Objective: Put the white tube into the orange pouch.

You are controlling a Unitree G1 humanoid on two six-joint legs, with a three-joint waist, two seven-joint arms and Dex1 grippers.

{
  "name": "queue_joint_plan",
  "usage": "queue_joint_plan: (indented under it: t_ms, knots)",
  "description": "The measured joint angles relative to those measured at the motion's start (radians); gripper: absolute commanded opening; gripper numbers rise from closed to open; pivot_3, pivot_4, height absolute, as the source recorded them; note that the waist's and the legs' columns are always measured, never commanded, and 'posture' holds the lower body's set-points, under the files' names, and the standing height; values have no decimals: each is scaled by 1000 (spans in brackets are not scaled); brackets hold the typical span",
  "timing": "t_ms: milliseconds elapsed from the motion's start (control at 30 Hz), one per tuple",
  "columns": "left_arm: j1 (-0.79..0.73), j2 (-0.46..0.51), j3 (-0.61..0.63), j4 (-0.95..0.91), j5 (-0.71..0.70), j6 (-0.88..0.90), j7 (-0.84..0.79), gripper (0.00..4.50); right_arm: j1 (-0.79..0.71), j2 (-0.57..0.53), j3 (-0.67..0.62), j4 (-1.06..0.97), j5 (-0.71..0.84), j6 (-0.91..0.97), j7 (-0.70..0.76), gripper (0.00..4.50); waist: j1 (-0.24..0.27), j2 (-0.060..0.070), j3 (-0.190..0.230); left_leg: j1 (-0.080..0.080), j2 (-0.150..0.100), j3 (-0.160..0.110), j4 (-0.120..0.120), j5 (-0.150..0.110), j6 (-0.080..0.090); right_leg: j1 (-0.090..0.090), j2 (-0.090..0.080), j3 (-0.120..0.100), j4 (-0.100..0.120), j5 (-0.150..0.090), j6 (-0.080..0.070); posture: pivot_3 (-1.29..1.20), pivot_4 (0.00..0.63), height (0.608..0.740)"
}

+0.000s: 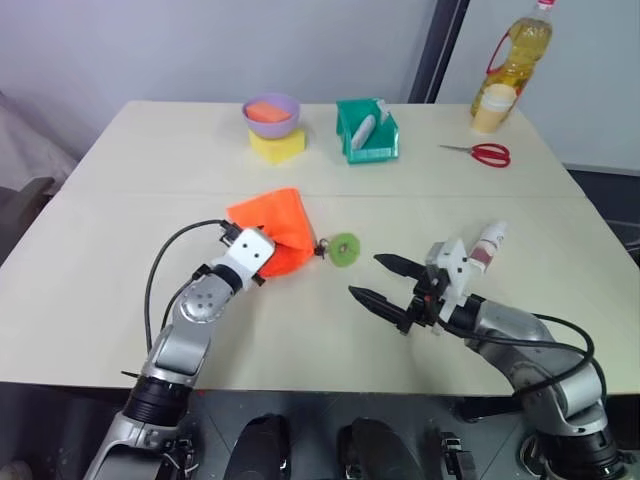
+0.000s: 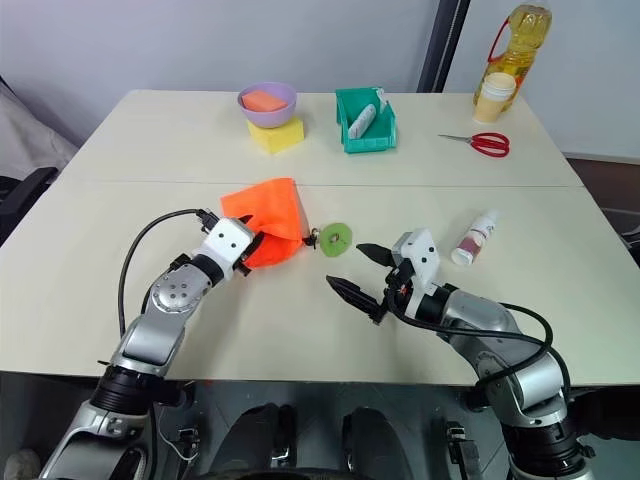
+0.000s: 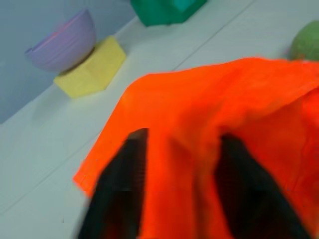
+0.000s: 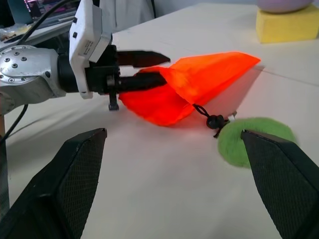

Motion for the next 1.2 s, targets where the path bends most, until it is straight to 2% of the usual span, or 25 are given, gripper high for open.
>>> queue_joint_plan:
  t_ms: [233,400,567,867,1167,1200]
  knots:
    - [0,2,13,-12,-105,26,-100,42,-56,-10,-76,54,-57,13,-113,4500,0,0,0,0,0,0,0,0,0,0,0,0,0,0,0,0,150,737]
    - [-5,-10,43,-73,-218,122,-164,42,-69,-12,-153,192,-180,4,-265,4500,2,0,0,0,0,0,0,0,0,0,0,0,0,0,0,0,150,737]
    - [-22,-31,48,-131,-303,217,-195,42,-62,1,-170,239,-291,12,-395,4500,-3,0,0,0,0,0,0,0,0,0,1,0,0,0,0,0,150,737]
    - [-27,-18,52,-152,-342,264,-210,42,-65,167,-175,307,-452,54,-666,4500,-2,0,0,0,0,0,0,1,-2,-1,1,0,0,0,0,0,150,737]
    - [-2,53,108,-134,-341,263,-207,42,-99,278,-238,329,-476,88,-769,4500,-4,0,0,0,0,1,-2,1,-2,-2,1,1,0,0,0,0,150,737]
    - [2,59,116,-131,-341,263,-207,9,-100,282,-241,333,-477,83,-770,4245,-4,0,0,0,0,1,-2,1,-2,-2,1,1,0,0,0,0,150,737]
